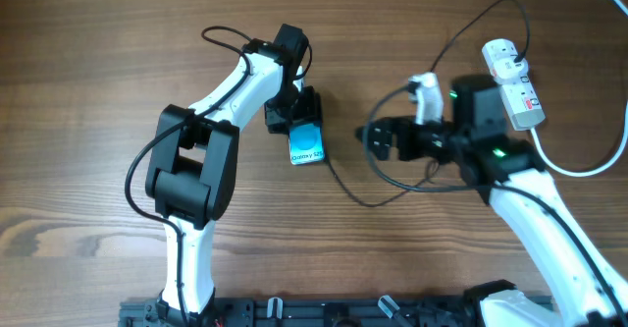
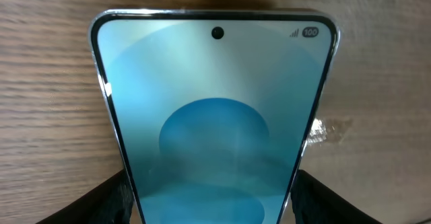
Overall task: Plug charger to phone and switch on socket
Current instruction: 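Move the right gripper toward the phone held by the left gripper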
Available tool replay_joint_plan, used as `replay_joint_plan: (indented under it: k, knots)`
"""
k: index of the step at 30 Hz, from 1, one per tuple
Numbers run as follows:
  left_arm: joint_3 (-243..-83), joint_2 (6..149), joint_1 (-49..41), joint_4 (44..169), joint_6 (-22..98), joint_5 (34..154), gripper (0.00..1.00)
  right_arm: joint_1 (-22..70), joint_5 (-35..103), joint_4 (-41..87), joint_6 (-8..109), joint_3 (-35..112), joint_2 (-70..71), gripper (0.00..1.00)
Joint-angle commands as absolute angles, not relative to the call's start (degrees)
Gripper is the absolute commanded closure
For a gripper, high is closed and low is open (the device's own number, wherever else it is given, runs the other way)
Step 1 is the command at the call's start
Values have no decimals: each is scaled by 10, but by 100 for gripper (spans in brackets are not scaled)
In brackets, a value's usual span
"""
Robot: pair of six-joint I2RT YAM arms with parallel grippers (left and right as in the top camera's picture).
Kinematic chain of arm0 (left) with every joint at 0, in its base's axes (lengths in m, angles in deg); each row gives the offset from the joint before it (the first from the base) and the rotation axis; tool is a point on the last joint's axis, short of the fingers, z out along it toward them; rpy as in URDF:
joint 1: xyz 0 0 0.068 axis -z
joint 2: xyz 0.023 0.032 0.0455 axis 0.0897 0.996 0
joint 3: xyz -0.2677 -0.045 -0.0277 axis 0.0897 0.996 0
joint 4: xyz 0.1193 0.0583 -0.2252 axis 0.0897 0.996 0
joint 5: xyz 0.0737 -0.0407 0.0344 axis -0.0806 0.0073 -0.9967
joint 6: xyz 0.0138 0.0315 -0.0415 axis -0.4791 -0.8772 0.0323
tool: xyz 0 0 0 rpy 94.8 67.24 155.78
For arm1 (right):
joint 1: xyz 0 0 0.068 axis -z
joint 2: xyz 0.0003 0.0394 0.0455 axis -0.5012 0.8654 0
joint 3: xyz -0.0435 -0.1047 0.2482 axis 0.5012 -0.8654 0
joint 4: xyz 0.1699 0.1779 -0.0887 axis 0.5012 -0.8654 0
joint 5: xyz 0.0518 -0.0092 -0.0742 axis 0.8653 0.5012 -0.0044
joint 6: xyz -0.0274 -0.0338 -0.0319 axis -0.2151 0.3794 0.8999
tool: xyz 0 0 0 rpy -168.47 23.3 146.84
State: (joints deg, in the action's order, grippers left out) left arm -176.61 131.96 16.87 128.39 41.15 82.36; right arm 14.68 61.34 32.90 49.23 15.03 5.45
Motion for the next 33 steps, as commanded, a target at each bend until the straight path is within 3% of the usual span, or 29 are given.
replay_joint_plan:
  k: [1, 5, 7, 9, 15, 26, 30, 33]
  knots:
    - [-1757, 1334, 170, 1293, 377, 877, 30, 116, 593, 357, 491, 161, 128, 0]
    - [-1757, 1334, 168, 1307, 351, 898, 30, 117, 619, 400, 492, 160, 205, 2]
    - [-1757, 1334, 167, 1311, 345, 899, 30, 116, 679, 432, 491, 160, 249, 16]
    - [-1757, 1334, 167, 1315, 336, 909, 30, 111, 693, 451, 490, 160, 285, 22]
    - [-1757, 1334, 167, 1318, 336, 911, 28, 66, 697, 463, 457, 160, 366, 23]
    - [-1757, 1334, 167, 1325, 318, 941, 28, 29, 679, 525, 426, 160, 373, 28]
    - [-1757, 1334, 167, 1326, 316, 974, 28, 29, 659, 526, 414, 159, 373, 33]
    - [-1757, 1334, 167, 1326, 316, 979, 28, 29, 642, 531, 400, 159, 374, 42]
